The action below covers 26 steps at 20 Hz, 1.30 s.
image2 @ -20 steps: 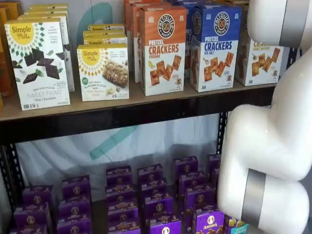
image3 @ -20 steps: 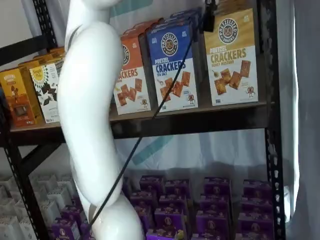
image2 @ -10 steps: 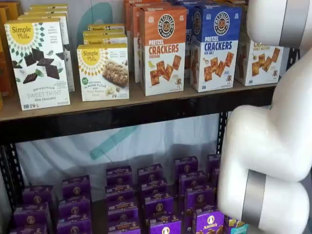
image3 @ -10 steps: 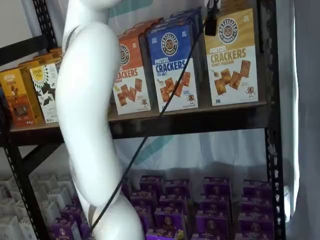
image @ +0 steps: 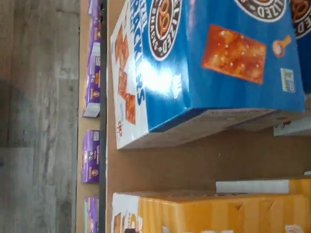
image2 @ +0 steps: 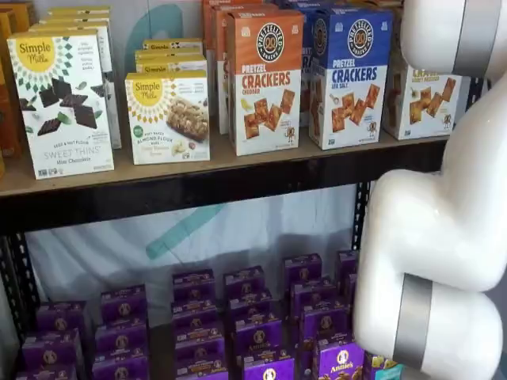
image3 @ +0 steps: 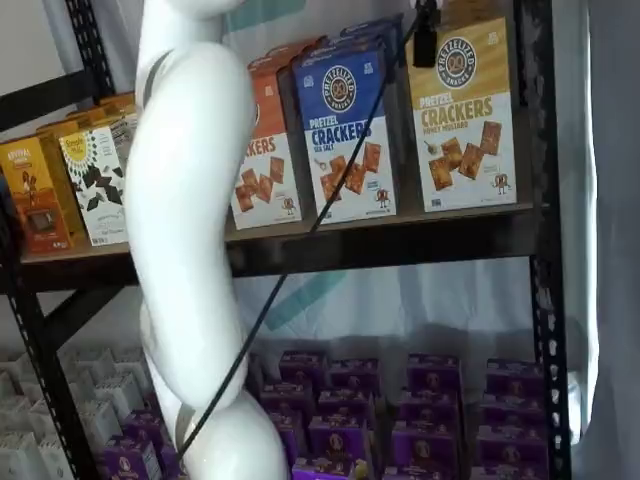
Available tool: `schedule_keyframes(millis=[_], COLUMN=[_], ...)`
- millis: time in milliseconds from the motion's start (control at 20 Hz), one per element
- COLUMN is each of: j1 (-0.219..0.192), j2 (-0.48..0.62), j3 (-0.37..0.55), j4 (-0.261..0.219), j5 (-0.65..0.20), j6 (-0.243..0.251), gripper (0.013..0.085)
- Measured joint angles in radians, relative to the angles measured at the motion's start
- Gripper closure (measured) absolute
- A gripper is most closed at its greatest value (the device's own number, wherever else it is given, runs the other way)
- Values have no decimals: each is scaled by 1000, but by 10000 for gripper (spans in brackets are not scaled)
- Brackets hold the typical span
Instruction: Retrieve the yellow and white box located on the top shelf, the sixth one from the left
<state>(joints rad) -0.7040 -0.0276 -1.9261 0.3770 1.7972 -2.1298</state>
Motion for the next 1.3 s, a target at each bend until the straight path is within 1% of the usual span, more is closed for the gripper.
schedule_keyframes(millis=[200, 300, 550, 900, 1100, 1300], j1=[15, 29, 51, 80, 89, 92], j2=[2, 3, -2, 12, 29, 33], j3=[-5, -8, 4, -15, -40, -43], j4=[-25, -52, -89, -148, -163, -165], j5=[-4, -4, -15, 5, 23, 21], j6=[3, 4, 8, 16, 21, 23], gripper=[130, 130, 130, 130, 130, 130])
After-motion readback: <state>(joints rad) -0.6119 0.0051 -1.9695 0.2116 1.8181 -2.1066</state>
